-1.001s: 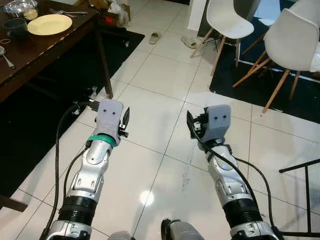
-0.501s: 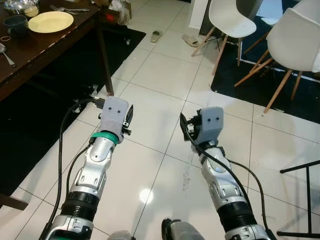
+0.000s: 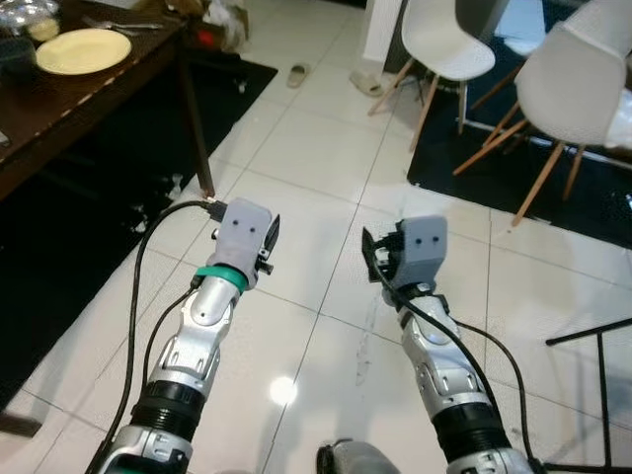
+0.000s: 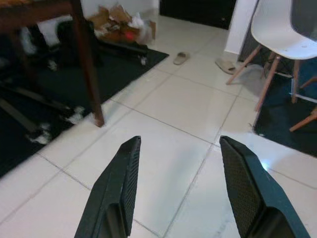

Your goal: Setting the table

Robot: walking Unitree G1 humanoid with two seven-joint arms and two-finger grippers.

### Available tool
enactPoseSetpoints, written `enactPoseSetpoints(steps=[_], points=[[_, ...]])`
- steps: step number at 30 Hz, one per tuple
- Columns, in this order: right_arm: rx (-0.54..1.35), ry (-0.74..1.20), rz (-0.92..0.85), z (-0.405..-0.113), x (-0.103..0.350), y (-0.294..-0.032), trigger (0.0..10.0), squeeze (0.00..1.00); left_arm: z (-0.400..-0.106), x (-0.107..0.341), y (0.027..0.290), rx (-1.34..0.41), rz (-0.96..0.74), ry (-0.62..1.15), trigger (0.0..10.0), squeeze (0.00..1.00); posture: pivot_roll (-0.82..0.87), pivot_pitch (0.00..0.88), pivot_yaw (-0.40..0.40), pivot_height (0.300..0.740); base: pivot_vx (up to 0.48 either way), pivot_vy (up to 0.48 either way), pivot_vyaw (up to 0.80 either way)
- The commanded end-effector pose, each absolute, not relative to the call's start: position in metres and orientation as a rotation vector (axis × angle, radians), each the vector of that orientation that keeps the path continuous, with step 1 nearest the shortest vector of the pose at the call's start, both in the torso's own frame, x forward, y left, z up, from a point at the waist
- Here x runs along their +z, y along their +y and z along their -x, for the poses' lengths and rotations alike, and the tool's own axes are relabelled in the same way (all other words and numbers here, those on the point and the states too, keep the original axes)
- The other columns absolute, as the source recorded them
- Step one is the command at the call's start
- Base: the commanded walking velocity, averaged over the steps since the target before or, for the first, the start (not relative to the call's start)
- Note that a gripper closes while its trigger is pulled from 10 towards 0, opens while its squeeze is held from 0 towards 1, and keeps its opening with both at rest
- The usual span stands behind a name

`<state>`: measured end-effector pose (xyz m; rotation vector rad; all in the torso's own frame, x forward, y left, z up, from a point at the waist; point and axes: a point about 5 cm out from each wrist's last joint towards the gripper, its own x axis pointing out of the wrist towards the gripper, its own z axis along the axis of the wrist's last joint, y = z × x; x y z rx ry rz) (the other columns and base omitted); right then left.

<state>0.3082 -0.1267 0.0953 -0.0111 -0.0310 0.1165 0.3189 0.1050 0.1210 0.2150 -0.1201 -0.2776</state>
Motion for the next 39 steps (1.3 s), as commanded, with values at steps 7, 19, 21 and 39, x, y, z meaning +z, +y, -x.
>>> enactPoseSetpoints(steps=[7,19,21,39], points=[[0.102,-0.06,0.01,-0.313,0.105,-0.13,10.0,0.0,-0.317,0.115,0.112,-0.274,-0.225,-0.103,10.0,0.0,0.0,0.0,0.026,0.74,0.441,0.0,0.0],[0.072,-0.051,0.005,-0.313,0.104,-0.137,10.0,0.0,-0.316,0.116,0.104,-0.313,-0.221,-0.123,10.0,0.0,0.0,0.0,0.029,0.74,0.433,0.0,0.0],[0.073,-0.05,0.005,-0.313,0.104,-0.136,10.0,0.0,-0.316,0.117,0.103,-0.318,-0.223,-0.126,10.0,0.0,0.0,0.0,0.029,0.74,0.442,0.0,0.0],[0.075,-0.042,0.004,-0.312,0.102,-0.136,10.0,0.0,-0.316,0.118,0.096,-0.347,-0.225,-0.141,10.0,0.0,-0.01,0.0,0.028,0.74,0.432,0.0,0.0]])
